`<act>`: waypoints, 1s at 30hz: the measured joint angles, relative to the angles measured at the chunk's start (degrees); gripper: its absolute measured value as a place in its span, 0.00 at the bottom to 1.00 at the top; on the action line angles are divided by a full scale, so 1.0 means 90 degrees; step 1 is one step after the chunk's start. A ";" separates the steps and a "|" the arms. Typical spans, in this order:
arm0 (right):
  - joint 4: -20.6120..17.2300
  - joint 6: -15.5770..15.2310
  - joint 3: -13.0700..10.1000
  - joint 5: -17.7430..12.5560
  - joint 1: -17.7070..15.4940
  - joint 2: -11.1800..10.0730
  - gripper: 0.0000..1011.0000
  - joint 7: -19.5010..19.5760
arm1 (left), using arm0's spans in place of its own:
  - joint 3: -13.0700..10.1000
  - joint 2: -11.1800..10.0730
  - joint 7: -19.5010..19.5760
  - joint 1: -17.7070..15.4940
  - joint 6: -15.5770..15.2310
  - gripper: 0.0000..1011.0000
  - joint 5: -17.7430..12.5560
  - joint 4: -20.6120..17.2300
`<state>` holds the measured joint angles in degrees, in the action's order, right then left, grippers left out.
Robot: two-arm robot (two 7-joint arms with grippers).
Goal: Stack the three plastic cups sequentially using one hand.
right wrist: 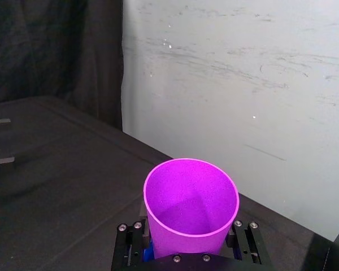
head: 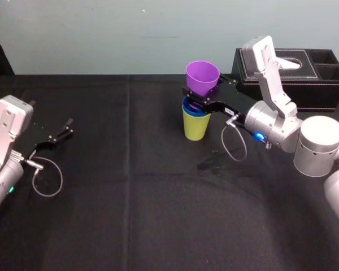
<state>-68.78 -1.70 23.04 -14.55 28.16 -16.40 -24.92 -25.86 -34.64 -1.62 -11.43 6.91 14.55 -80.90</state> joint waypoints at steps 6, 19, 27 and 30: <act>0.0168 0.0042 0.0006 0.0017 0.0061 0.0040 0.71 -0.0002 | 0.0000 0.0000 0.0000 0.0000 0.0000 1.00 0.0000 0.0000; 0.0382 0.0067 0.0033 0.0056 0.0133 0.0094 0.71 -0.0052 | 0.0000 0.0000 0.0000 0.0000 0.0000 1.00 0.0000 0.0000; 0.0366 0.0061 0.0031 0.0055 0.0128 0.0089 0.73 -0.0049 | 0.0000 0.0000 0.0000 0.0000 0.0000 1.00 0.0000 0.0000; 0.0361 0.0059 0.0031 0.0054 0.0127 0.0088 0.81 -0.0049 | 0.0000 0.0000 0.0000 0.0000 0.0000 1.00 0.0000 0.0000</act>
<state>-65.53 -1.17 23.32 -14.06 29.30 -15.60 -25.36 -25.86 -34.65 -1.62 -11.43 6.91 14.55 -80.90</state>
